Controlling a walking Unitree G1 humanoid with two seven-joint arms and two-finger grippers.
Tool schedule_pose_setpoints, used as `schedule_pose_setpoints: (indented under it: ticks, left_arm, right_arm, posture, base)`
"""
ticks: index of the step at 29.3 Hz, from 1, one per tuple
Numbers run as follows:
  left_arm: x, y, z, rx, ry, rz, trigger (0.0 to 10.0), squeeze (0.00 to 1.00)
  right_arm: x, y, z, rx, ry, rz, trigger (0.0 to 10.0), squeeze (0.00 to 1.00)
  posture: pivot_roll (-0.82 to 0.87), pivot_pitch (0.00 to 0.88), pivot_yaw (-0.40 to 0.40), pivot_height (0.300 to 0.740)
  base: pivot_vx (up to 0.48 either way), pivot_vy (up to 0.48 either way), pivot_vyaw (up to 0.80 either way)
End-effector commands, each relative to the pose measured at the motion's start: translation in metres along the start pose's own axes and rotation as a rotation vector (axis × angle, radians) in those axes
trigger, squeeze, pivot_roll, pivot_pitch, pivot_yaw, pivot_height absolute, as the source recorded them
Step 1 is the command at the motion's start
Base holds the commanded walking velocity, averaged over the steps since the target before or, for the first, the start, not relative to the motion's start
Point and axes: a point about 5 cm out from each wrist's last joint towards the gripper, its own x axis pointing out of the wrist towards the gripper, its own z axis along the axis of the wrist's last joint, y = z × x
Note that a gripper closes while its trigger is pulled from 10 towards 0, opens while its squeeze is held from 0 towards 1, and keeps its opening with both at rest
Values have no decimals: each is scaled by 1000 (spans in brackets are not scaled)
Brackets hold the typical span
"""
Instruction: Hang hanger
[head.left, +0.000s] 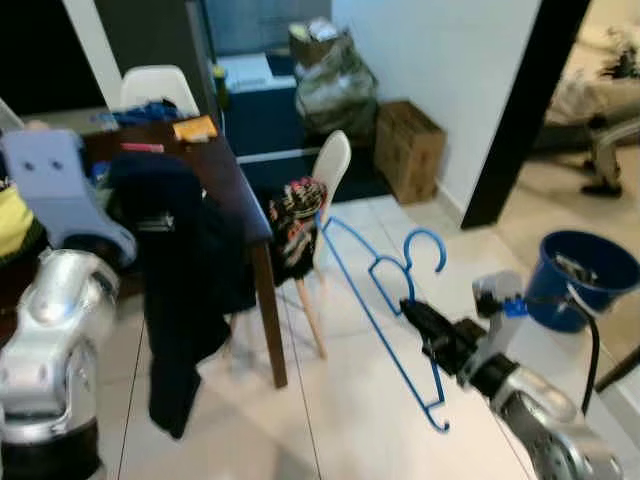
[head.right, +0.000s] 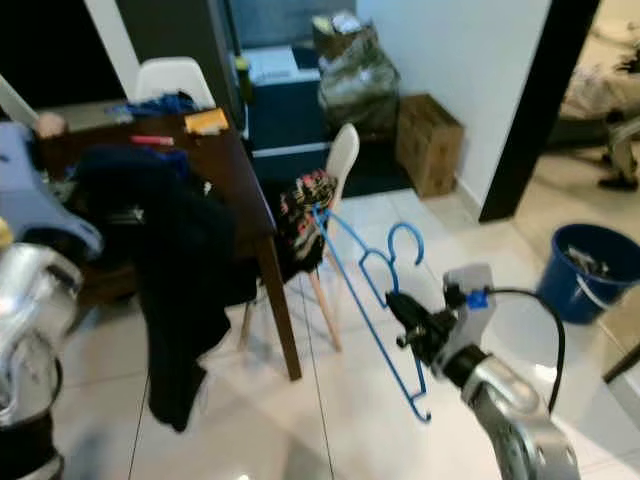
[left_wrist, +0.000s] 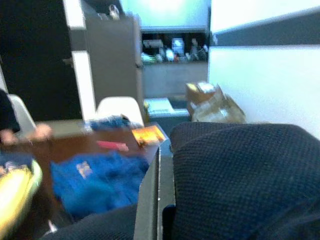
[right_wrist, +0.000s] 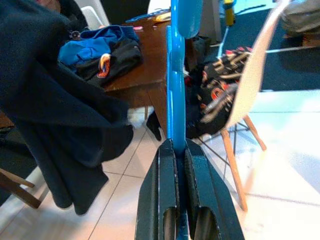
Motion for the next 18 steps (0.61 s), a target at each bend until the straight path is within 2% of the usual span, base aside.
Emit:
schedule_pose_setpoints:
  ticks: [1, 2, 4, 5, 7, 8, 11, 18]
  left_arm:
    - [8, 9, 14, 16, -53, 20, 10000, 0]
    - [8, 9, 14, 16, -53, 20, 10000, 0]
    - [25, 14, 44, 39, -157, 19, 10000, 0]
    - [25, 14, 44, 39, -157, 19, 10000, 0]
    - [39, 19, 75, 77, -259, 25, 10000, 0]
    - [39, 19, 75, 77, -259, 25, 10000, 0]
    - [52, 33, 113, 148, -358, 51, 10000, 0]
    - [66, 49, 138, 220, -408, 85, 10000, 0]
  right_arm:
    - [2, 4, -2, 21, -4, 13, 10000, 0]
    - [2, 4, -2, 21, -4, 13, 10000, 0]
    - [3, 4, -2, 24, -6, 13, 10000, 0]
    - [3, 4, -2, 24, -6, 13, 10000, 0]
    - [3, 4, -2, 24, -8, 11, 10000, 0]
    - [3, 4, -2, 24, -8, 11, 10000, 0]
    - [3, 4, -3, 23, -9, 7, 10000, 0]
    - [2, 4, -4, 24, -8, 3, 10000, 0]
  posture:
    - [-59, 28, 59, 740]
    - [-59, 28, 59, 740]
    - [-60, 27, 60, 740]
    - [-60, 27, 60, 740]
    - [-60, 27, 60, 740]
    - [-60, 27, 60, 740]
    - [-60, 25, 65, 740]
    - [-52, 24, 68, 740]
  base:
    - [480, 0, 0]
    - [480, 0, 0]
    - [480, 0, 0]
    - [480, 0, 0]
    - [480, 0, 0]
    - [480, 0, 0]
    - [480, 0, 0]
    - [480, 0, 0]
